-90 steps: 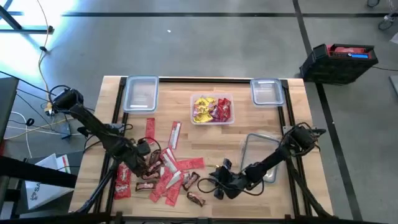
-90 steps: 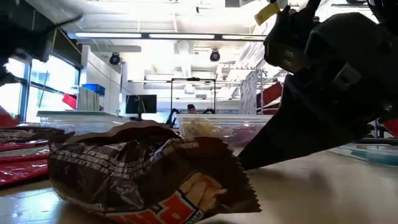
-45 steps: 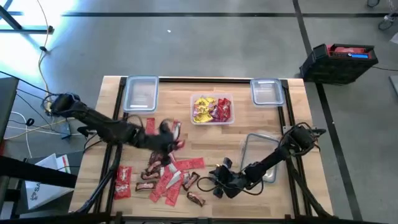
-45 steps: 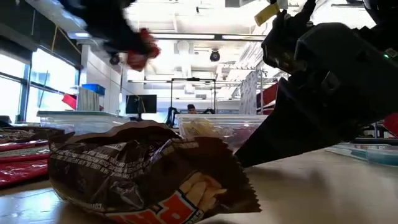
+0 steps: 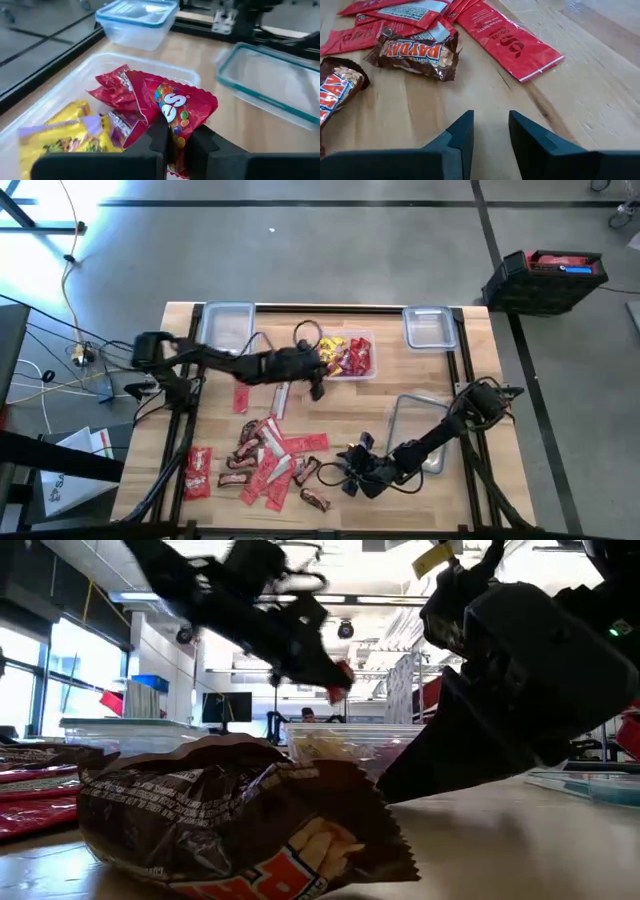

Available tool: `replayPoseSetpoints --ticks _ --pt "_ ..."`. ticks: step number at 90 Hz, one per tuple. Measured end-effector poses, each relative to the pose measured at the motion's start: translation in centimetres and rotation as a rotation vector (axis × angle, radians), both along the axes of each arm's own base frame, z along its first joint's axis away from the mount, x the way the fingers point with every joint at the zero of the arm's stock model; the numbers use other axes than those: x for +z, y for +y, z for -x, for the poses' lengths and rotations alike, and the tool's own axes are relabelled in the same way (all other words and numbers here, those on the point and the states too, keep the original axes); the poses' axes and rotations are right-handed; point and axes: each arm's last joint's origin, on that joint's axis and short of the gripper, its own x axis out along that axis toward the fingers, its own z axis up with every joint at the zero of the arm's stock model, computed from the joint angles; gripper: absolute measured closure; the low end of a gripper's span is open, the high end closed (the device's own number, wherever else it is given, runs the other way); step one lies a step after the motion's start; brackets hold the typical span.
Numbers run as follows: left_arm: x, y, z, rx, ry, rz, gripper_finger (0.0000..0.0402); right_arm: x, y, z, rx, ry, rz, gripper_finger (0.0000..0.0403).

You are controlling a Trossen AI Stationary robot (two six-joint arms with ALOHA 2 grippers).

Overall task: Sort candy
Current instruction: Put the red candy into the center transparent bin

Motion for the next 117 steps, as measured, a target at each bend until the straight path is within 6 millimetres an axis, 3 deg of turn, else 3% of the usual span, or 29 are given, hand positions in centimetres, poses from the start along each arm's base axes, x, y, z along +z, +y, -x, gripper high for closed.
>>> replayPoseSetpoints --ticks 24,43,59,82,96,117 --pt "-1.7 2.9 -5.0 0.066 0.0 0.021 0.0383 -0.1 0.0 0.1 0.001 0.01 0.009 0.0309" --pt "-2.9 4.2 -6.9 0.08 0.016 -0.001 0.0383 -0.1 0.0 0.2 0.005 0.015 0.012 0.0309" --pt "-4.4 4.6 -7.0 0.058 0.063 -0.007 0.0373 -0.1 0.1 0.2 0.008 0.021 0.013 0.0309" --pt "-4.9 3.7 -7.3 0.023 0.081 0.004 0.0305 -0.2 0.0 0.3 0.008 0.03 0.02 0.0309" --pt "-4.5 3.2 -6.9 0.012 0.131 0.009 0.0279 -0.1 0.0 0.3 0.022 0.036 0.035 0.0309" --pt "-2.7 3.0 -5.6 -0.001 0.232 0.029 0.0273 -0.1 0.0 0.2 0.035 0.044 0.054 0.0309"
